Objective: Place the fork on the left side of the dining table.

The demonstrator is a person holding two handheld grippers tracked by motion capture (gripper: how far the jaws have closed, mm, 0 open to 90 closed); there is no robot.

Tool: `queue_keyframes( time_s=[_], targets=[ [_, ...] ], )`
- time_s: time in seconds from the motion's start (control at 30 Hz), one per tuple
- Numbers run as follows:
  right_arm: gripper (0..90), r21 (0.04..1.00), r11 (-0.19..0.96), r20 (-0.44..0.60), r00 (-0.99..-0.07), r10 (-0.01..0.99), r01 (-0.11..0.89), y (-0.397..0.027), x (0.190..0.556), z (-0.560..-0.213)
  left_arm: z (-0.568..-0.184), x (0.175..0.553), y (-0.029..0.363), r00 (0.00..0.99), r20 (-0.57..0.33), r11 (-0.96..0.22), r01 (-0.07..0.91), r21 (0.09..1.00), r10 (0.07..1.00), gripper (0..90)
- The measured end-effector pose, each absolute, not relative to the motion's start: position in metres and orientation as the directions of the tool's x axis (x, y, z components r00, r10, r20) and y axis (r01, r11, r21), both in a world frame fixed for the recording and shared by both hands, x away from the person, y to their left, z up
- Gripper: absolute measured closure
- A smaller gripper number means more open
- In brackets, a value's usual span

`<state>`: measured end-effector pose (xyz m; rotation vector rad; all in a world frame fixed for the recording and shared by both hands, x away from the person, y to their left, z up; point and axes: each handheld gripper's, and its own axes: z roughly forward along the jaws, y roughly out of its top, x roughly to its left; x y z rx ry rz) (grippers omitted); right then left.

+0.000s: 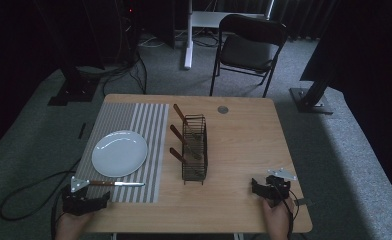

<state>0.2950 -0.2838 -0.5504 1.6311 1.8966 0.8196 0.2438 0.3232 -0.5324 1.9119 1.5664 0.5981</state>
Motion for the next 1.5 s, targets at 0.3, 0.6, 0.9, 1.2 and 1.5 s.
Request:
queue_keyframes(
  time_s=[0.3, 0.6, 0.9, 1.2, 1.5],
  targets=[
    [13.1, 0.722, 0.099, 0.01, -0.154, 0.988, 0.684, -0.284, 0.295, -0.55, -0.521, 0.24, 0.313, 0.25, -0.04, -0.149, 0.691, 0.707, 0.967, 1.5],
    [13.1, 0.722, 0.099, 0.01, -0.154, 0.988, 0.684, -0.284, 0.295, -0.55, -0.511, 0.24, 0.299, 0.3, -0.054, -0.173, 0.677, 0.715, 0.952, 1.5],
    [13.1, 0.722, 0.1, 0.01, -0.154, 0.988, 0.684, -0.284, 0.295, -0.55, -0.501, 0.242, 0.279, 0.354, -0.053, -0.208, 0.658, 0.724, 0.934, 1.5],
    [13.1, 0.722, 0.099, 0.01, -0.154, 0.988, 0.684, -0.284, 0.295, -0.55, -0.493, 0.244, 0.261, 0.405, -0.05, -0.244, 0.641, 0.728, 0.913, 1.9],
    [13.1, 0.722, 0.099, 0.01, -0.154, 0.988, 0.684, -0.284, 0.295, -0.55, -0.483, 0.246, 0.243, 0.443, -0.054, -0.262, 0.619, 0.74, 0.895, 2.9]
  ],
)
